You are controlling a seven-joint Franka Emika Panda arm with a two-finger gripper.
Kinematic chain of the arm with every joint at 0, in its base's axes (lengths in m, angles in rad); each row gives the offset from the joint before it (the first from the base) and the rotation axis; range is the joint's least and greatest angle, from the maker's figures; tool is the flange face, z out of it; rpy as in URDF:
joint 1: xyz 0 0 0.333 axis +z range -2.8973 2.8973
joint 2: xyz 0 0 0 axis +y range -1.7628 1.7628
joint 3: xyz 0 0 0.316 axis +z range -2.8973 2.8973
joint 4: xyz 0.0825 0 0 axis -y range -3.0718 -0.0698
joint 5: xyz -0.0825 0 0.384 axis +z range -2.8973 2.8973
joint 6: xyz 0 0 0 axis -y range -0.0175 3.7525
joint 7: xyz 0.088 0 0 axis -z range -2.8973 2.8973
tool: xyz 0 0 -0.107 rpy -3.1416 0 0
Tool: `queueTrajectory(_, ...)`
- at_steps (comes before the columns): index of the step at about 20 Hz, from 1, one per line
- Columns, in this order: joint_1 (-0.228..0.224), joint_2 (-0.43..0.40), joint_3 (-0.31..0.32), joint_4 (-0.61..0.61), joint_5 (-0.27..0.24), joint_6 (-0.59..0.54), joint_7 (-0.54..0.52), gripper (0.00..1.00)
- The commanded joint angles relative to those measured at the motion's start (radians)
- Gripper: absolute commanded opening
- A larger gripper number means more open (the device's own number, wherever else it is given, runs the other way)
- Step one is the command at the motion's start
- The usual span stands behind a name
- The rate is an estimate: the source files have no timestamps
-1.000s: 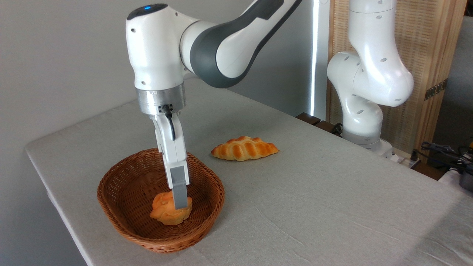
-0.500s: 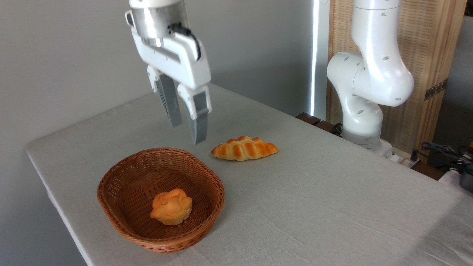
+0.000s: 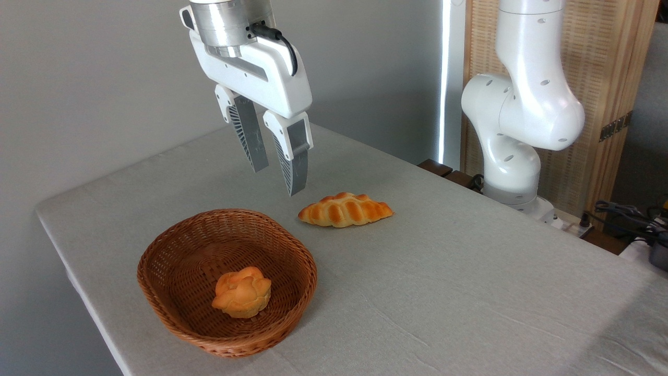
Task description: Put bread into the basket
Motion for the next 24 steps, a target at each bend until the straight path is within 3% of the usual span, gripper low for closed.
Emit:
queueTrajectory(1,0.011,0.012,-0.003,0.031,0.037,-0.019,-0.002,1.0)
queueTrajectory(5,0.011,0.014,-0.004,0.031,0.068,0.017,-0.007,1.0)
queueTrajectory(16,0.012,0.014,-0.013,0.028,0.066,0.053,-0.005,1.0)
queueTrajectory(18,0.053,0.014,-0.05,0.027,0.065,0.053,-0.003,1.0)
queueTrajectory(24,0.058,0.014,-0.062,0.024,0.066,0.051,-0.003,1.0)
